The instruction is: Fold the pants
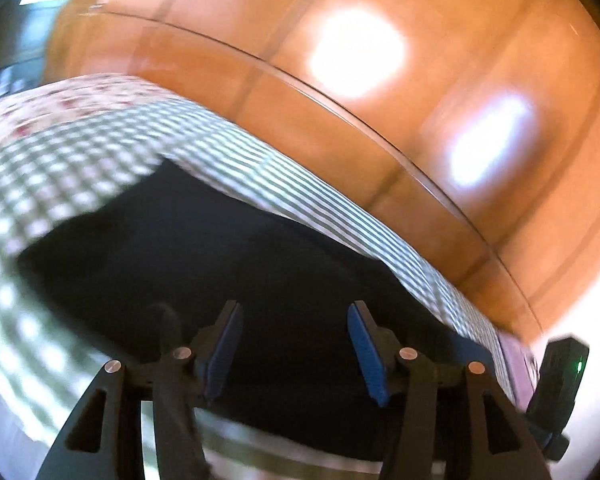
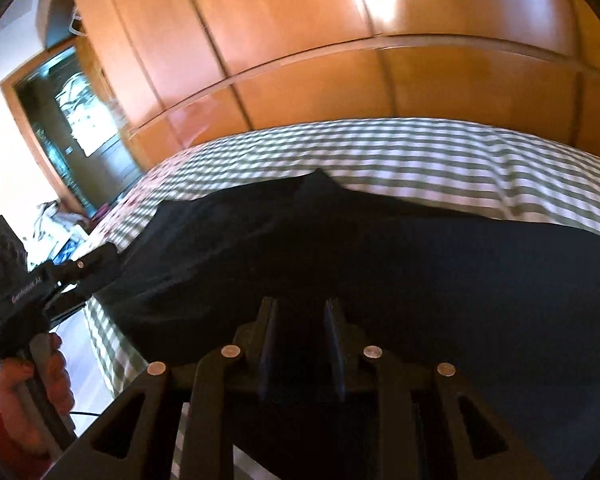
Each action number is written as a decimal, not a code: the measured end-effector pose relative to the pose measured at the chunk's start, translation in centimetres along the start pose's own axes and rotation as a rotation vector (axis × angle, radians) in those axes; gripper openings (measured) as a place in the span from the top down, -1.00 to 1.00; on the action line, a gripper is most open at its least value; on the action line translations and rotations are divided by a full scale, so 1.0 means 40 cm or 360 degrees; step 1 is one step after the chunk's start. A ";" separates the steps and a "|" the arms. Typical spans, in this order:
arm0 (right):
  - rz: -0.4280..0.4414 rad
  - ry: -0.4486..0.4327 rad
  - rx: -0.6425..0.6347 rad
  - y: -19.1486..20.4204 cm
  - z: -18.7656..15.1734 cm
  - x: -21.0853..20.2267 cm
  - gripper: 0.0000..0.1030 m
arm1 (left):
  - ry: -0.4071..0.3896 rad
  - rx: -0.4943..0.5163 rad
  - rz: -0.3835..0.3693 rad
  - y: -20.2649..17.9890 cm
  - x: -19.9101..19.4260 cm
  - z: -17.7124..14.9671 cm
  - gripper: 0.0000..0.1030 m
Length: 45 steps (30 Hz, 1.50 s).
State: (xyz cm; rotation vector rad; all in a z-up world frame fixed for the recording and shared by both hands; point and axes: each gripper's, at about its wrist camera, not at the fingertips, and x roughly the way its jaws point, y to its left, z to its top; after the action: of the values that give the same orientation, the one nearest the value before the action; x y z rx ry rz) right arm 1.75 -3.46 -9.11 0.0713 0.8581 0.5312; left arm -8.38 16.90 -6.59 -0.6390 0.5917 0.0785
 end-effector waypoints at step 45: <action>0.0092 -0.0071 0.0205 -0.062 -0.009 -0.050 0.20 | -0.0318 -0.0314 -0.0262 0.072 -0.021 0.207 0.70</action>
State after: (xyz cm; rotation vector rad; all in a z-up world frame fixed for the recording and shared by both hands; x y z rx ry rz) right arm 1.47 -6.62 -8.61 0.2255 0.8478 0.5261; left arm -5.69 24.13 -2.33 -0.8582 0.3392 0.0458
